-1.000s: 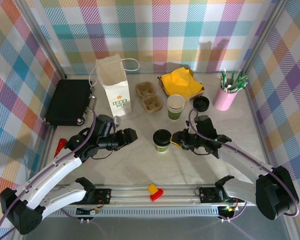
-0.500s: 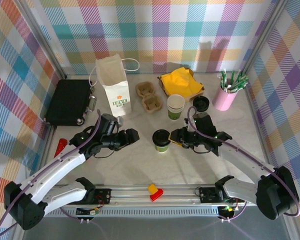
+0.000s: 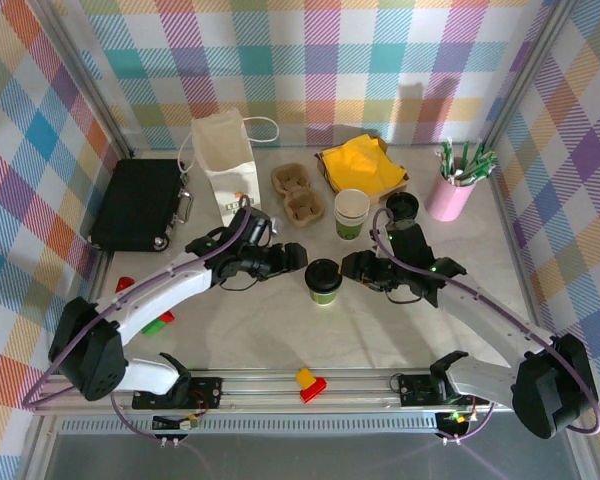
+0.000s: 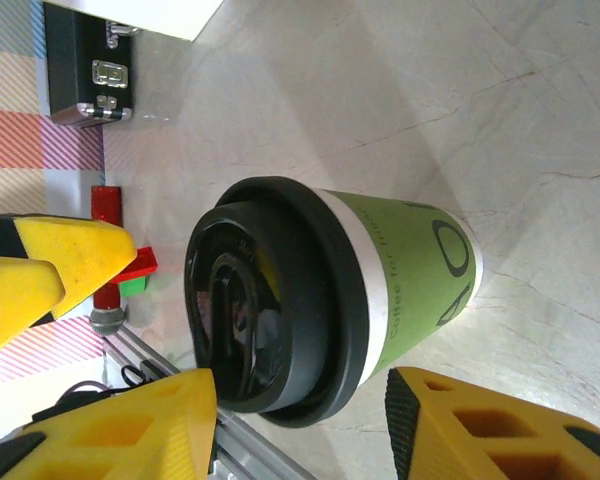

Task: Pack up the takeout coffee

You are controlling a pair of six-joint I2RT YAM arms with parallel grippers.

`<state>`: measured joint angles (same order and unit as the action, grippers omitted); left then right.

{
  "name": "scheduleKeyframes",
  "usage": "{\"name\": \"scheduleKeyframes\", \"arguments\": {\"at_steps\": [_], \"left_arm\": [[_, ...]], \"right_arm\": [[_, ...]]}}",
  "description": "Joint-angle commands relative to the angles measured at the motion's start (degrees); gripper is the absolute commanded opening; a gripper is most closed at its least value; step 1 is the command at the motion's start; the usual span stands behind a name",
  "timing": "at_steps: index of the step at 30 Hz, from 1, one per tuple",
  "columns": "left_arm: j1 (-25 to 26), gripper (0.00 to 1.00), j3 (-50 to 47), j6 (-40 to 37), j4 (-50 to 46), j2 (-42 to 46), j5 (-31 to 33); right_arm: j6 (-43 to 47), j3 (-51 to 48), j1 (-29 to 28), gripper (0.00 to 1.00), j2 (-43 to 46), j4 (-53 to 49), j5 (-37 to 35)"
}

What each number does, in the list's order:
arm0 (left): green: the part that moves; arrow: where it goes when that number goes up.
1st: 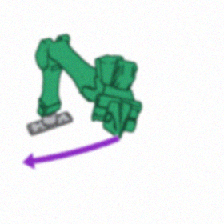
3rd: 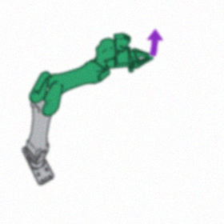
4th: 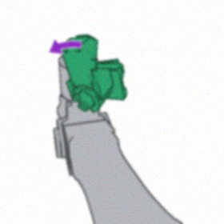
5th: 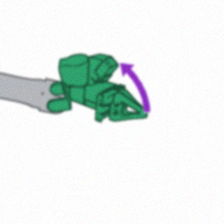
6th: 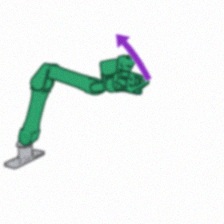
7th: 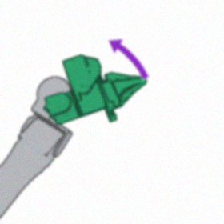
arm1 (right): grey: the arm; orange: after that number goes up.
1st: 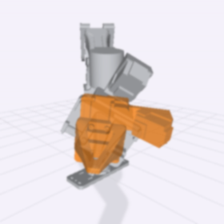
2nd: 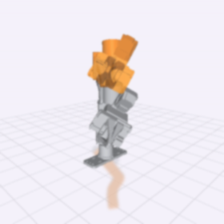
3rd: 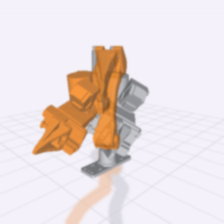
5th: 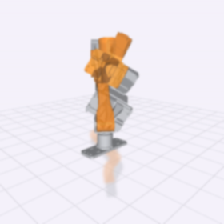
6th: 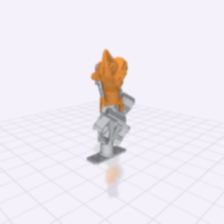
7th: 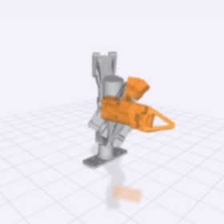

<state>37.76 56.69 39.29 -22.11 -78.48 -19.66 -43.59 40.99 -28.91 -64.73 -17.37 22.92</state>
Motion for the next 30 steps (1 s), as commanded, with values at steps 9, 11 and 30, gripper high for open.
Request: {"name": "scheduleKeyframes", "arguments": {"at_steps": [9, 11, 30], "left_arm": [[2.6, 0.69, 3.7, -3.8, 2.7, -6.6, -2.1], [2.7, 0.68, 3.6, -3.7, 2.7, -6.8, -2.0], [3.3, 0.63, 2.2, -3.9, 2.9, -9.3, -1.3]], "right_arm": [[2.9, 2.0, -0.3, 0.51, -3.5, 2.5, -0.9], [2.9, 1.9, -0.3, 0.51, -3.8, 2.8, -0.9], [3.6, 1.5, -0.3, 0.51, -6.8, 3.3, -1.0]]}}
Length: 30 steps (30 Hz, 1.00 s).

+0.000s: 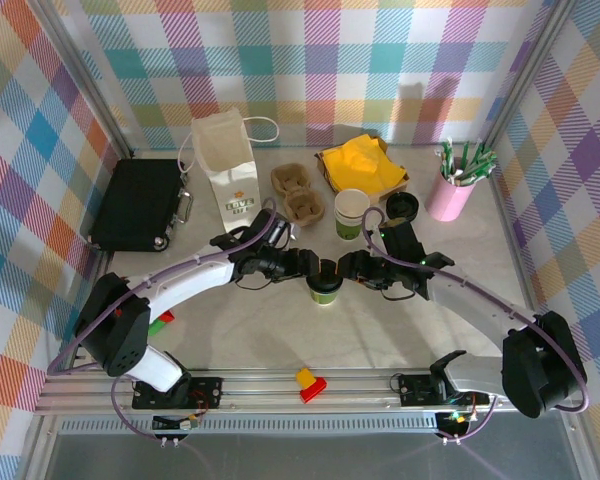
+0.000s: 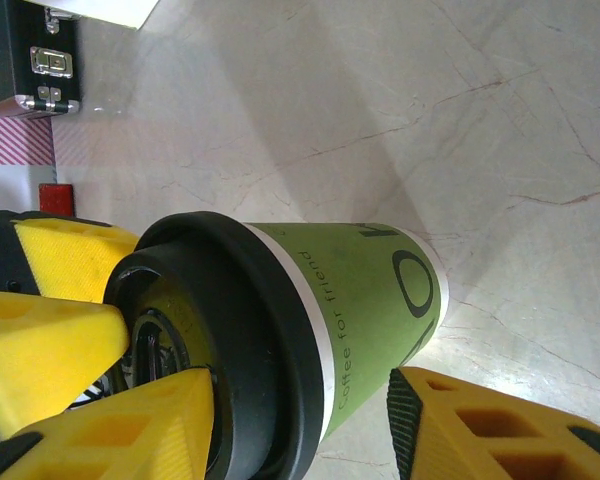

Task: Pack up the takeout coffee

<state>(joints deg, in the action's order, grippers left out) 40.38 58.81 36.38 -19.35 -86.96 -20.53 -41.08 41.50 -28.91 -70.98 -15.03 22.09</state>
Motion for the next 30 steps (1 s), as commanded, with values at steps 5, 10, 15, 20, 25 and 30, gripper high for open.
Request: {"name": "scheduleKeyframes", "arguments": {"at_steps": [5, 10, 15, 20, 25, 30], "left_arm": [[0.6, 0.62, -0.8, -0.9, -0.2, -0.4, 0.4], [0.6, 0.61, -1.8, -0.6, -0.7, 0.6, 1.3], [0.7, 0.57, -5.0, -0.6, -0.6, 1.6, 1.8], [0.7, 0.54, -9.9, 0.3, 1.7, 2.4, 1.2], [0.7, 0.54, -10.9, 0.4, 1.5, 3.7, 1.2], [0.7, 0.54, -9.6, -0.4, 0.1, 3.6, 1.2]], "right_arm": [[1.1, 0.7, -0.2, 0.51, -0.2, 0.8, -0.4], [1.1, 0.3, -0.3, 0.51, 0.0, 0.6, -0.4], [1.2, -0.6, -0.3, 0.51, 0.0, 0.4, -0.4], [1.2, -3.1, -0.3, 0.51, 1.1, -0.5, -2.0], [0.5, -5.1, -0.3, 0.5, 1.8, -0.6, -3.4], [0.0, -4.7, -0.3, 0.5, 1.0, -0.3, -3.0]]}}
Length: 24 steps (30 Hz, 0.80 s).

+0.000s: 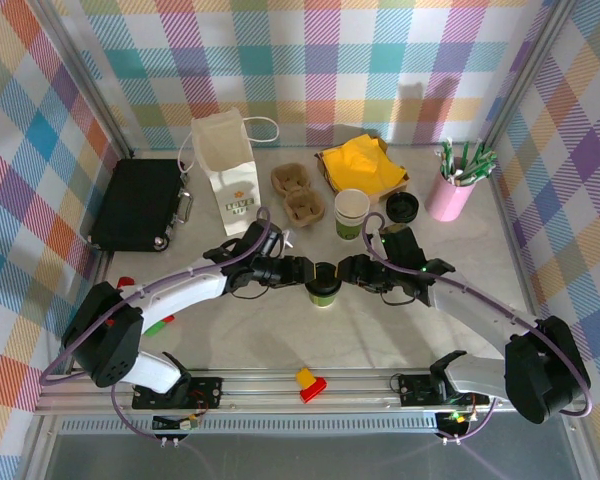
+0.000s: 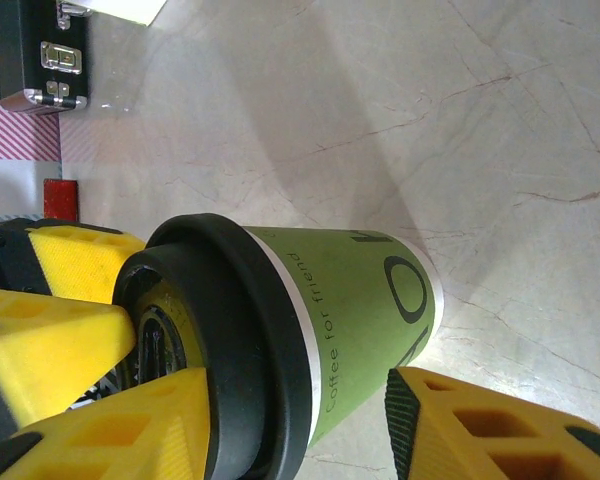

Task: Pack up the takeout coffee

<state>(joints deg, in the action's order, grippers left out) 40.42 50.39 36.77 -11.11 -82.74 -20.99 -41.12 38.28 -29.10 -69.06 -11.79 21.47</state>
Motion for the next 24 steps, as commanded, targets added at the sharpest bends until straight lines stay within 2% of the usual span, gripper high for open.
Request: {"name": "scheduleKeyframes", "arguments": {"at_steps": [1, 10, 24], "left_arm": [[0.6, 0.54, -0.9, -0.9, -8.2, -0.8, 1.5], [0.8, 0.55, 3.0, -0.8, -9.1, -0.5, 0.9], [0.8, 0.57, 11.6, -1.7, -14.5, 2.4, 1.2]], "right_arm": [[-0.1, -1.4, -0.1, 0.5, -1.0, -3.4, -2.2], [0.5, 0.5, -0.3, 0.5, 0.1, -5.0, -2.2], [2.1, 9.0, -2.5, 0.53, 3.5, -12.6, -4.8]]}}
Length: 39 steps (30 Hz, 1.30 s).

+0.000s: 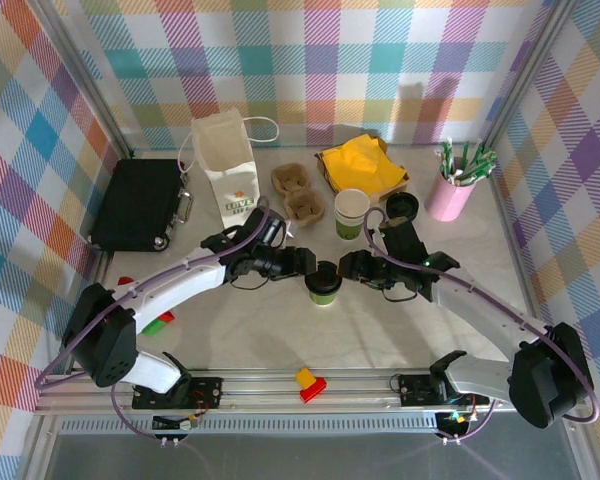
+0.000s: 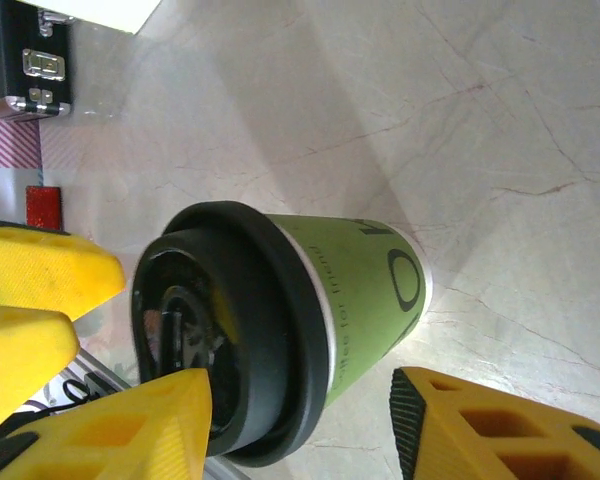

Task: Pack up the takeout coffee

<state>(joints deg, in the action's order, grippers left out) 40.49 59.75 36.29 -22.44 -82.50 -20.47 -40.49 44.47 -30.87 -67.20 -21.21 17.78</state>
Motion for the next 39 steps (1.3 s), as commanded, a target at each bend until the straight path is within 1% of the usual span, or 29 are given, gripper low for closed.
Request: {"name": "scheduleKeyframes", "arguments": {"at_steps": [1, 5, 8, 13, 18, 23, 27, 30, 32, 39], "left_arm": [[0.8, 0.57, 2.6, -1.3, -3.8, 2.9, 1.2], [0.8, 0.58, 3.7, -1.4, -6.9, 6.7, 5.2], [0.7, 0.59, 4.5, -1.0, -10.5, 10.4, 10.6], [0.5, 0.66, 4.8, -1.0, -17.3, 17.5, 20.4], [0.4, 0.75, 1.8, -0.9, -21.2, 27.5, 30.3], [0.2, 0.79, -1.6, -0.8, -23.9, 37.1, 38.1], [0.3, 0.81, -3.4, -0.9, -25.8, 43.7, 41.6], [0.3, 0.83, -4.3, -1.2, -27.0, 47.1, 43.0], [0.3, 0.83, -4.4, -1.4, -27.7, 48.7, 43.7], [0.3, 0.85, -4.6, -1.7, -29.3, 50.7, 44.7]], "right_arm": [[1.5, 3.6, -1.0, 0.53, 1.9, -4.1, -1.6], [2.0, 6.7, -3.1, 0.55, 3.1, -7.8, -5.1], [2.5, 9.3, -5.4, 0.58, 3.7, -10.3, -8.7], [3.1, 14.0, -10.8, 0.66, 2.5, -14.6, -16.0], [2.7, 19.0, -16.6, 0.76, -1.5, -19.1, -23.5], [2.5, 24.5, -21.3, 0.83, -7.6, -24.2, -30.2], [2.1, 28.1, -23.7, 0.86, -12.0, -26.7, -33.1], [0.4, 30.1, -24.9, 0.89, -14.8, -28.7, -35.9], [-1.0, 31.3, -25.2, 0.9, -16.5, -30.3, -37.6], [-1.8, 32.4, -25.9, 0.9, -19.9, -30.2, -37.9]]}}
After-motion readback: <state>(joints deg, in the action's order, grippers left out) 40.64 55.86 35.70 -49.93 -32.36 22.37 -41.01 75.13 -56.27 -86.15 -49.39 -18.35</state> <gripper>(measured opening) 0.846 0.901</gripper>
